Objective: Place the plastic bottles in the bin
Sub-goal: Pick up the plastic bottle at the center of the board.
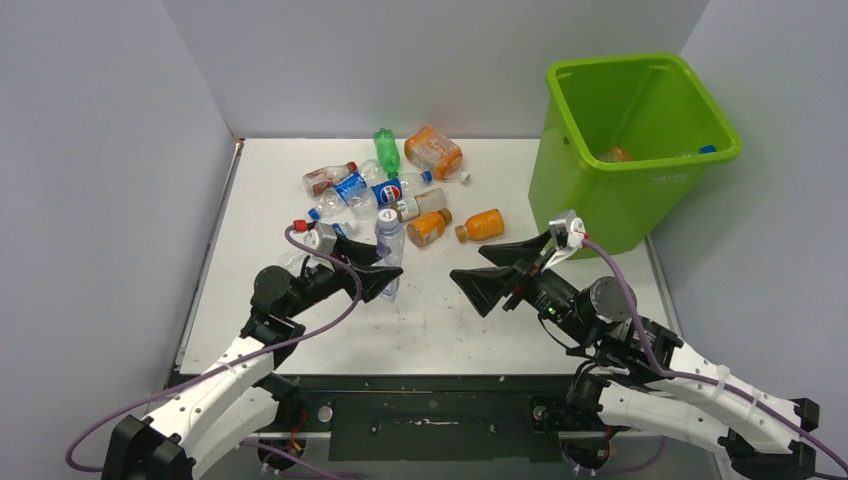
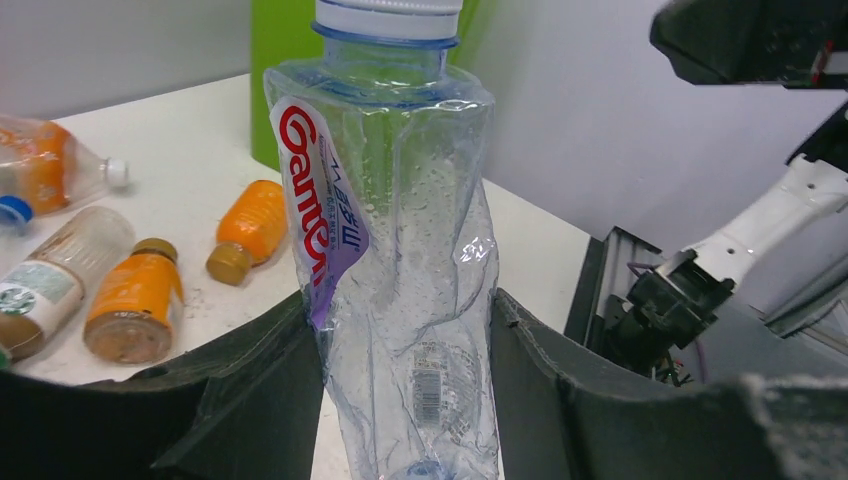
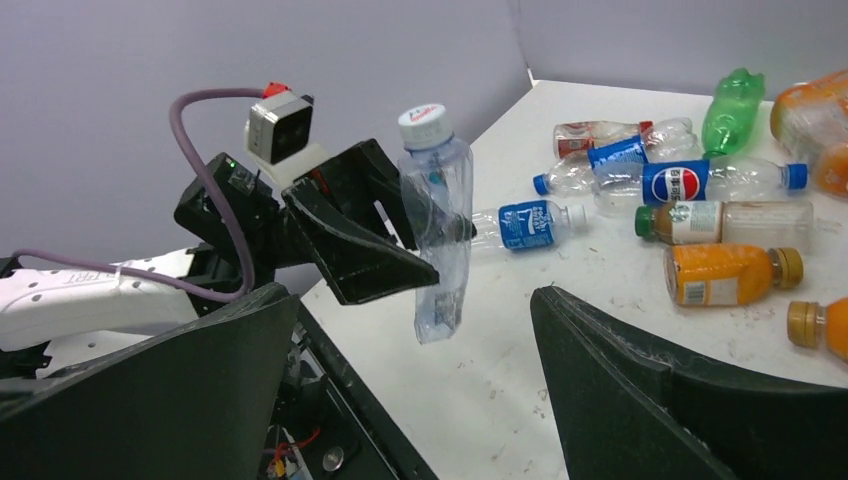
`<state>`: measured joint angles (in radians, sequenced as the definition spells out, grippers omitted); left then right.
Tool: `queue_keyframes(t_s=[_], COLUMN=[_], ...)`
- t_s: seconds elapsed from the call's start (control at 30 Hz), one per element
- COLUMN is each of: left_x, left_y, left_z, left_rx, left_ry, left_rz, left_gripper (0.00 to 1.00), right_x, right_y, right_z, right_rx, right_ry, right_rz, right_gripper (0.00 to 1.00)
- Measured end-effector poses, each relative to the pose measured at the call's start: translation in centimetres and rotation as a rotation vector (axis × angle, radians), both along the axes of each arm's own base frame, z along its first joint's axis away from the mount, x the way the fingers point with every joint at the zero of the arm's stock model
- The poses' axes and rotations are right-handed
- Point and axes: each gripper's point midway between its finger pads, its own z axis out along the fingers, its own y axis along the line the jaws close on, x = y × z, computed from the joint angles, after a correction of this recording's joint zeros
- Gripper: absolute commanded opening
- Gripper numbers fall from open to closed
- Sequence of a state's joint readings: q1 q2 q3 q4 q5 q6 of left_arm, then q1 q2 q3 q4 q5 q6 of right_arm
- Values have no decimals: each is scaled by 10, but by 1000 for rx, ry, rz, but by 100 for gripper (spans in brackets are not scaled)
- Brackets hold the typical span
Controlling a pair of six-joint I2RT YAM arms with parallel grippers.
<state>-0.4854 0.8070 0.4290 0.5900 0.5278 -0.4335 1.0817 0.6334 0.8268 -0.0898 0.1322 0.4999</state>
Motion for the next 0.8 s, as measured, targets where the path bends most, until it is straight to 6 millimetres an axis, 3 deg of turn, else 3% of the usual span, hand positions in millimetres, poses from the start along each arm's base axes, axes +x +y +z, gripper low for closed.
queue_keyframes(t_s=[0.07, 0.23, 0.43, 0.67, 0.8], left_x=[-11, -35, -53, -57, -58], left_y=[-4, -12, -20, -25, -27], left_z=[-3, 19, 22, 13, 10], left_rx=[-25, -71, -57, -24, -11], left_ry=[-4, -90, -134, -125, -118], left_rz=[-53, -146, -208, -226, -232], left_gripper=[24, 23, 22, 21, 20], right_x=[0, 4, 15, 20, 23], right_y=[8, 36, 61, 80, 89], right_z=[8, 17, 3, 41, 56], right_rx=[-10, -35, -90, -72, -100], right_ry=[-16, -32, -10, -65, -94], right_rz=[26, 80, 91, 87, 62], right_gripper=[90, 91, 93, 98, 91])
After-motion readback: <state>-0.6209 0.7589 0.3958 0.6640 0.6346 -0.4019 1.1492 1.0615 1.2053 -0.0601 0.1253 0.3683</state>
